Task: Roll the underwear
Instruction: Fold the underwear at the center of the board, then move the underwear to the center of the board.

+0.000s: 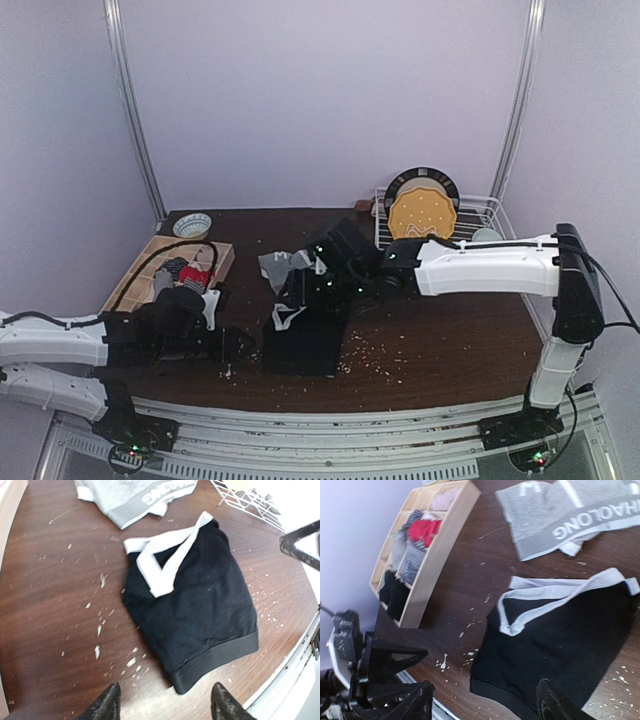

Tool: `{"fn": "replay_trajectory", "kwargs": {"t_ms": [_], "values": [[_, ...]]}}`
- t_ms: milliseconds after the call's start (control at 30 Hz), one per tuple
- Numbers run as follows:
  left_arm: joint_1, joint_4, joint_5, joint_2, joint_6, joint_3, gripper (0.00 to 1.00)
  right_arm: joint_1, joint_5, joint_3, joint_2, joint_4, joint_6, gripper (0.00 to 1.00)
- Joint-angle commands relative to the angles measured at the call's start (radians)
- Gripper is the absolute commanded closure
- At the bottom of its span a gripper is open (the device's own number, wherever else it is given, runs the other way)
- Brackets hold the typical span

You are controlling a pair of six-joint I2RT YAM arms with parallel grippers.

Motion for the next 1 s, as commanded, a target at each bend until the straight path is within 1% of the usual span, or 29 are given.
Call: {"fn": "replay_trajectory", "kwargs": {"t_ms": [0,133,167,200,233,300,367,567,667,733,767,867,900,967], "values": [[0.0,0.001,0.027,0.117,0.07,0.133,0.48,-0.062,0.11,-0.082,0.008,-0.096,-0.132,0.36],[0.004,0.049,0.083,0.288,0.104,0.234,0.62,-0.095,0.124,-0.023,0.077,-0.139,-0.206,0.49],[0.01,0.058,0.094,0.322,0.106,0.248,0.66,-0.098,0.122,-0.005,0.106,-0.147,-0.217,0.55],[0.02,0.07,0.109,0.353,0.109,0.259,0.7,-0.102,0.121,0.014,0.119,-0.155,-0.222,0.58],[0.031,0.083,0.127,0.383,0.112,0.269,0.74,-0.104,0.127,0.028,0.14,-0.165,-0.227,0.63],[0.053,0.095,0.163,0.437,0.114,0.289,0.82,-0.106,0.127,0.029,0.169,-0.173,-0.228,0.68],[0.063,0.104,0.179,0.474,0.122,0.301,0.84,-0.111,0.137,-0.001,0.18,-0.175,-0.22,0.7],[0.092,0.125,0.185,0.515,0.134,0.308,0.84,-0.149,0.138,-0.194,0.096,-0.116,-0.184,0.73],[0.124,0.134,0.186,0.542,0.136,0.322,0.8,-0.165,0.138,-0.251,0.062,-0.134,-0.191,0.73],[0.148,0.138,0.2,0.563,0.133,0.337,0.8,-0.166,0.138,-0.274,0.026,-0.138,-0.196,0.73],[0.158,0.143,0.213,0.57,0.127,0.342,0.8,-0.162,0.123,-0.291,-0.005,-0.121,-0.197,0.7],[0.162,0.157,0.227,0.573,0.122,0.354,0.81,-0.126,0.082,-0.319,-0.084,-0.03,-0.194,0.58],[0.163,0.163,0.232,0.571,0.117,0.352,0.81,-0.106,0.077,-0.302,-0.089,-0.025,-0.203,0.55],[0.163,0.175,0.248,0.562,0.101,0.336,0.83,-0.054,0.081,-0.241,-0.063,-0.053,-0.233,0.55]]}}
